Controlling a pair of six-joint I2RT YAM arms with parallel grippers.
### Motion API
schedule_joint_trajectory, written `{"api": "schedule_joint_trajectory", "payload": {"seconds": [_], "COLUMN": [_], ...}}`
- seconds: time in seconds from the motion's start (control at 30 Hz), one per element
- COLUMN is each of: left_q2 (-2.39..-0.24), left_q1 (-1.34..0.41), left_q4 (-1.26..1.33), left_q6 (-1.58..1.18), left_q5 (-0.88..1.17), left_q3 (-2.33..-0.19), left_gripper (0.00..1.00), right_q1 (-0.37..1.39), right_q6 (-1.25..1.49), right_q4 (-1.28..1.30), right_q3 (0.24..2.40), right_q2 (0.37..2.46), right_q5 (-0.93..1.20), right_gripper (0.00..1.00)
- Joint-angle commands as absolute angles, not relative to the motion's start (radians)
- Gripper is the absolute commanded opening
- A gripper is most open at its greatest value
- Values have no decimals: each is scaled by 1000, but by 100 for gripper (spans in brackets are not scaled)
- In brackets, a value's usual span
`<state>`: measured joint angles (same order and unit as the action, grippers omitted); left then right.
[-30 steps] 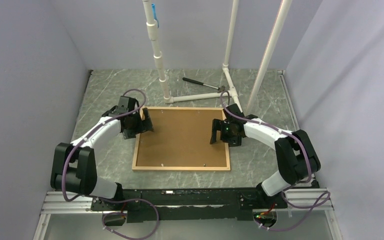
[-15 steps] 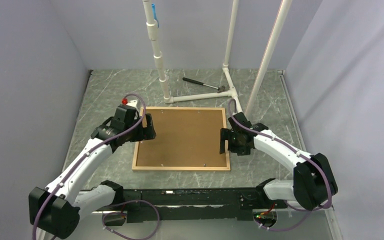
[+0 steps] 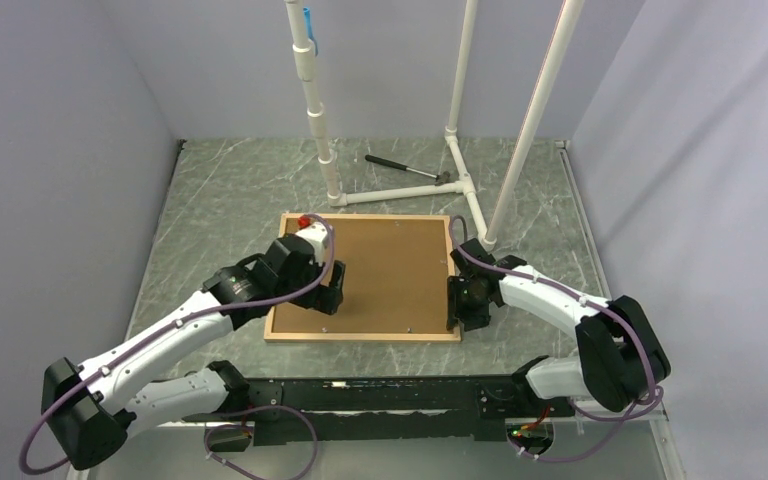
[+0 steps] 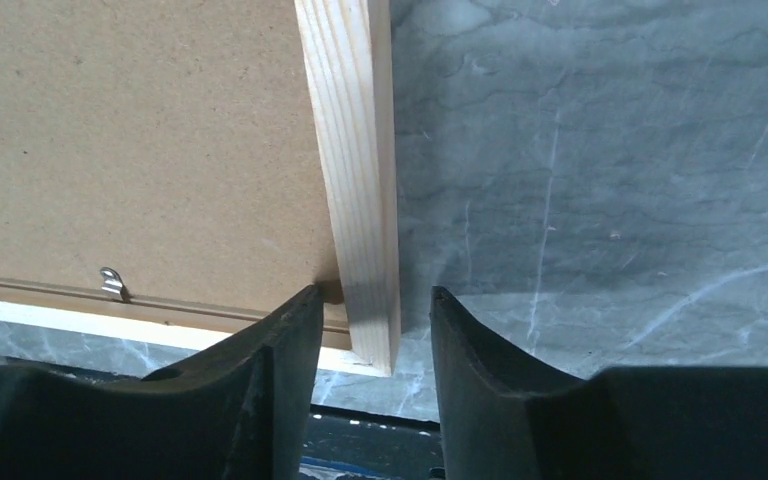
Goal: Put the photo into the frame
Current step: Turn over the photo frame at the center of the board.
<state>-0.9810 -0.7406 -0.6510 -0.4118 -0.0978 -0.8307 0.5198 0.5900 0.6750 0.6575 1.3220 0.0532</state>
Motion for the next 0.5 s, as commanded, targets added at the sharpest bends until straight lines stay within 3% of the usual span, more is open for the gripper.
{"api": "schedule_joint_trajectory", "payload": {"seconds": [0.0,0.13,0.47], "left_q2": [-1000,-1025,-1159], "left_q1": [-837,-916,-1130], "left_q4": [-593,-568,-544], "left_q6": [-366,-329,-242], "left_q5": [-173,-202,-362], "left_q3": [-880,-901,-977], "left_gripper": [99,99,99], "right_q1": [525,526,527], "right_q6": [603,587,559], "right_q4": [627,620,728], "right_q3": [632,637,771], "right_q2": [1345,1351,1296], "right_q5": [83,113,181], "right_gripper": [40,0,0]}}
